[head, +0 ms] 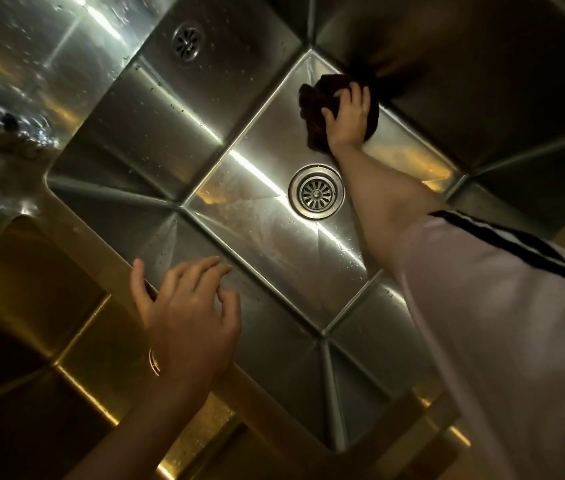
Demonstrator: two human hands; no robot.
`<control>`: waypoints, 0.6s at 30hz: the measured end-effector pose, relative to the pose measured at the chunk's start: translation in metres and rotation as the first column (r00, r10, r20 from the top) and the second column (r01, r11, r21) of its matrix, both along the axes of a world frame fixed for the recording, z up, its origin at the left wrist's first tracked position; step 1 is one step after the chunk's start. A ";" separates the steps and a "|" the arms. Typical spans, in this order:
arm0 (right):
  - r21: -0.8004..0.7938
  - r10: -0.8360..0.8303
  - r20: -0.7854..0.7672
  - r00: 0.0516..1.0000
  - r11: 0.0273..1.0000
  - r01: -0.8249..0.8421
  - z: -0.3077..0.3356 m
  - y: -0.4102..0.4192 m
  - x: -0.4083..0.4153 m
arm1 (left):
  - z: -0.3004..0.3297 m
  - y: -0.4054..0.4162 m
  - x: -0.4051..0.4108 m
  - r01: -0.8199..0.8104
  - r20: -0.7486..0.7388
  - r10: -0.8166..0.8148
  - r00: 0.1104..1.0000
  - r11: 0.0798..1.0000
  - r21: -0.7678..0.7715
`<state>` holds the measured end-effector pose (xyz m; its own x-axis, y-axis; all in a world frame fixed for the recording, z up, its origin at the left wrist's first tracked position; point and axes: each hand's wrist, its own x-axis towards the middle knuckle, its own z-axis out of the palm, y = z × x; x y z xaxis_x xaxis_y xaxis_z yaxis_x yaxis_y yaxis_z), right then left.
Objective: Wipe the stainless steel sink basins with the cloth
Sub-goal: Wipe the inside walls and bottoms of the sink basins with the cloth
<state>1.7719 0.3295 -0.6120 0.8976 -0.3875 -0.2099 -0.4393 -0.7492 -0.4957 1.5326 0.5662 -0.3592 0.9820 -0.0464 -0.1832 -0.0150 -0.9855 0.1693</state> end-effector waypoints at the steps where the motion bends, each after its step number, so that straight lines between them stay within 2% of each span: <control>1: 0.003 0.014 -0.013 1.000 1.000 -0.014 0.001 0.002 0.009 | -0.001 0.000 0.000 0.002 0.005 -0.002 1.000 1.000 0.002; 5: 0.042 -0.043 0.035 0.998 0.998 0.042 -0.001 0.008 -0.012 | -0.001 -0.001 0.000 -0.011 0.012 0.011 1.000 1.000 -0.005; 9: 0.039 -0.225 0.100 0.969 0.974 0.223 -0.010 0.009 -0.075 | 0.000 0.000 0.000 -0.010 0.003 0.010 1.000 1.000 -0.004; 12: 0.035 -0.421 0.085 0.903 0.907 0.420 -0.008 -0.004 -0.106 | 0.001 0.000 0.000 -0.014 0.002 0.014 1.000 1.000 -0.009; 18: -0.030 -0.672 0.026 0.740 0.739 0.673 -0.002 -0.044 -0.142 | -0.001 0.001 0.000 -0.016 -0.008 0.016 1.000 1.000 0.000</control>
<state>1.6299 0.2854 -0.6139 0.4032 -0.8983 -0.1746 -0.8294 -0.2782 -0.4845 1.5326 0.5676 -0.3603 0.9811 -0.0305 -0.1913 0.0024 -0.9856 0.1693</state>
